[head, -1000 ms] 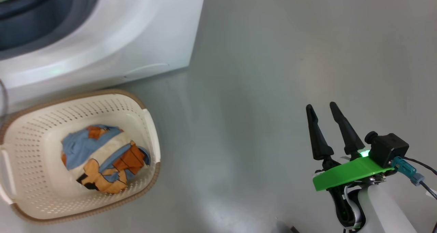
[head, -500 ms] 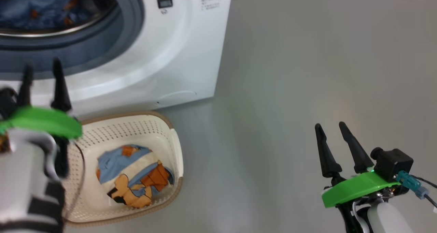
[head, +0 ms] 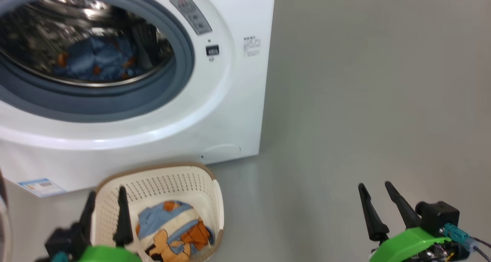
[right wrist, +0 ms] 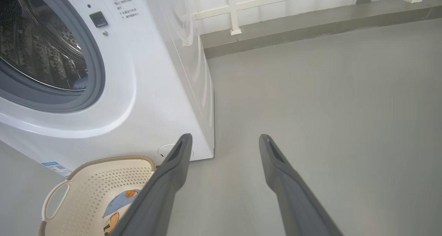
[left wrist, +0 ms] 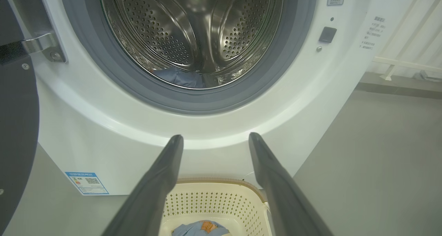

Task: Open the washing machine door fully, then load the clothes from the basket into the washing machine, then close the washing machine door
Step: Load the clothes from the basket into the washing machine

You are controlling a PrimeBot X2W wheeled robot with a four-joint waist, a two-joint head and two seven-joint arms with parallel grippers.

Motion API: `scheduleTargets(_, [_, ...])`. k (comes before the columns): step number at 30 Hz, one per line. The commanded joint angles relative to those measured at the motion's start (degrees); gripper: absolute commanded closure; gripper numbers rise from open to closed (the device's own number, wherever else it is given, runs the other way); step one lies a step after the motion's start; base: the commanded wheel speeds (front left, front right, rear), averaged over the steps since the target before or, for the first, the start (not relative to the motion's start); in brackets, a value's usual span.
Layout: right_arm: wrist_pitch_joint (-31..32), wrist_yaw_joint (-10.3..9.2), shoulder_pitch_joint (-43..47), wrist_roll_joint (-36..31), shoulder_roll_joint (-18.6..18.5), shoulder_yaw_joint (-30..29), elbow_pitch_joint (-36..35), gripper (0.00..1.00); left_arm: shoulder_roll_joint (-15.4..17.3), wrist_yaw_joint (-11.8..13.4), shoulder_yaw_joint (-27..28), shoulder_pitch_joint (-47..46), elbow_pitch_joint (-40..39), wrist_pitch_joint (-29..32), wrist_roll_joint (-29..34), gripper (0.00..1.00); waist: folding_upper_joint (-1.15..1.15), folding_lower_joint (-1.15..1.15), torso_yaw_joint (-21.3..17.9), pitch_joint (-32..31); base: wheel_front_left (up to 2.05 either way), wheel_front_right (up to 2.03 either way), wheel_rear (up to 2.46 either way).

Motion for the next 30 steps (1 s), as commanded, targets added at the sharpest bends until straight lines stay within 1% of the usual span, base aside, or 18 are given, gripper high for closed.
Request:
scheduleTargets(1, [0.6, 0.25, 0.8, -1.0, -0.5, 0.7, -2.2, 0.00, 0.8, 0.5, 1.6, 2.0, -3.3, -0.4, 1.4, 0.00, 0.00, 0.01, 1.9, -5.7, 0.00, 0.00, 0.00])
scheduleTargets(7, [3.2, 0.25, 4.2, -2.5, -0.5, -0.6, -5.0, 0.00, -0.6, 0.4, 1.5, 9.7, -7.5, -0.4, 2.9, 0.00, 0.00, 0.01, 3.0, -9.8, 0.00, 0.00, 0.00])
scheduleTargets(11, [4.7, 0.25, 5.9, -4.0, -0.8, -1.2, -7.3, 0.00, -1.0, 0.7, 1.0, 12.3, -8.7, -0.4, 3.4, 0.00, 0.00, 0.01, 3.9, -10.8, 0.00, 0.00, 0.00])
scheduleTargets(20, [6.9, 0.25, 7.4, -7.3, -1.9, -3.4, -11.4, 0.00, -0.9, 1.5, -0.2, 13.3, -8.9, 0.1, 4.1, 0.00, 0.00, 0.01, 5.1, -11.5, 0.00, 0.00, 0.00])
scheduleTargets(30, [7.5, 0.25, 8.0, -8.2, -1.9, -4.3, -12.6, 0.00, -0.4, 1.7, -0.6, 12.9, -8.8, 0.4, 4.1, 0.00, 0.00, 0.01, 5.6, -11.1, 0.00, 0.00, 0.00])
